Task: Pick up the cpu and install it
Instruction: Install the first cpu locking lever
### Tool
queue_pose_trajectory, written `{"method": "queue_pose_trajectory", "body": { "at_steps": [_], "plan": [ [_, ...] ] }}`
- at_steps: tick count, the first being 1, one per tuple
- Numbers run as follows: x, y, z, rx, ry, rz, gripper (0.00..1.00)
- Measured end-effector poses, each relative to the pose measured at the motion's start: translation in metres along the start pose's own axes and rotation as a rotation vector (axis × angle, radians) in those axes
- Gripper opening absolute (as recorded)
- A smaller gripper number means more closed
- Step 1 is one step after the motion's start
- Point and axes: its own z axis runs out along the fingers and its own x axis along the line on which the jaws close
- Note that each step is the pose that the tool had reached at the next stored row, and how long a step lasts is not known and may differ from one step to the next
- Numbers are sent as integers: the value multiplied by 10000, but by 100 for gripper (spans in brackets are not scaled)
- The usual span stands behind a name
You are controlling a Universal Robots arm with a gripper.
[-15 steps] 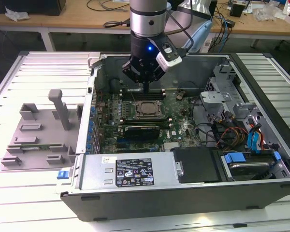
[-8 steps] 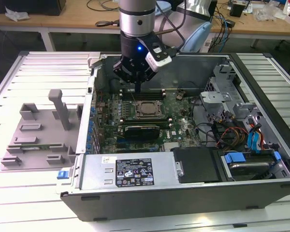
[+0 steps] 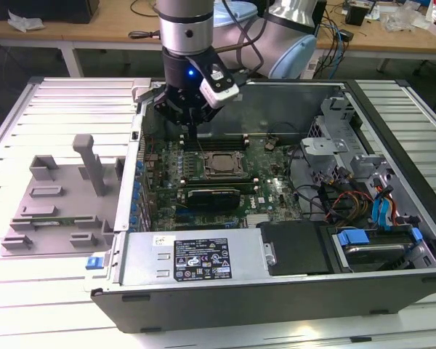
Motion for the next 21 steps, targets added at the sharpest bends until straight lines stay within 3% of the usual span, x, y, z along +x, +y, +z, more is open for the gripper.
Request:
{"method": "queue_pose_trajectory", "body": {
  "at_steps": [1, 2, 4, 7, 9, 13, 16, 20, 21],
  "plan": [
    [1, 0, 1, -1, 1, 1, 11],
    [3, -1, 9, -90, -6, 3, 11],
    [2, -5, 18, -509, -48, -3, 11],
    [7, -7, 31, -764, -72, -10, 11],
    [24, -8, 52, -1050, -99, 1, 11],
    [94, -3, 95, -1264, -120, 5, 11],
    [117, -3, 112, -1694, -163, 22, 11],
    [125, -4, 146, -1909, -183, 28, 11],
    [125, -3, 166, -2018, -195, 33, 11]
  ]
}}
